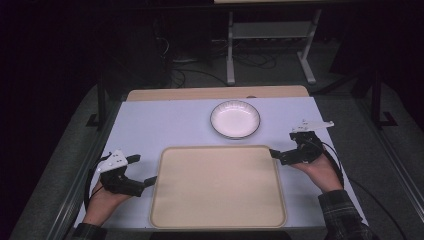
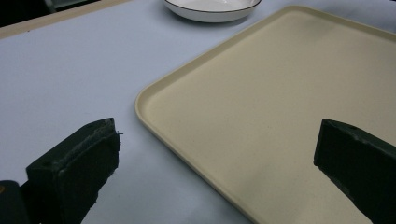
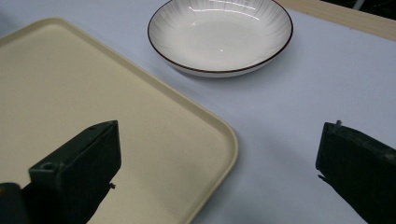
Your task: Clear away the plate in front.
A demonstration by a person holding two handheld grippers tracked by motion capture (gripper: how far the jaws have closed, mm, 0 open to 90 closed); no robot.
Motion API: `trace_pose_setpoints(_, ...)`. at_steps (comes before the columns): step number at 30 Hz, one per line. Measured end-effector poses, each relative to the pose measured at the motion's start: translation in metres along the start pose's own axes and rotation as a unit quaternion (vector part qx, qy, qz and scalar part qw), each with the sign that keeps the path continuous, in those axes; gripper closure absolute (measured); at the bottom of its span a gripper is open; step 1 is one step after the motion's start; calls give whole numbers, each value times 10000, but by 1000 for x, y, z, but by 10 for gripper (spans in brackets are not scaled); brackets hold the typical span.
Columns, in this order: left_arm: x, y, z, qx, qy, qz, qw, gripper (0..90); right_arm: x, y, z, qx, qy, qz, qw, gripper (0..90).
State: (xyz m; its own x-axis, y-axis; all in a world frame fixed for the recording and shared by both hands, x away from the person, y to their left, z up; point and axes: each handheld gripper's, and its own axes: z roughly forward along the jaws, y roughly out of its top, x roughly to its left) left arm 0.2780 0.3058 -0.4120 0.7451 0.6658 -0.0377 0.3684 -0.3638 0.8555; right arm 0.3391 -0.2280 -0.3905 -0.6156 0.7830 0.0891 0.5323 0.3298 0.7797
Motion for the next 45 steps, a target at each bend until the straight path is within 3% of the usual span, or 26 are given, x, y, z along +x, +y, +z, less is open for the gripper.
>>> trace_pose_setpoints(34,0,0,0,-2,-22,-10,10000,0,-12,31,37,336,252,167,9990,0)
trace_pose_setpoints(45,0,0,0,-11,-27,-22,10000,0,-22,47,58,550,319,360,9973,0)
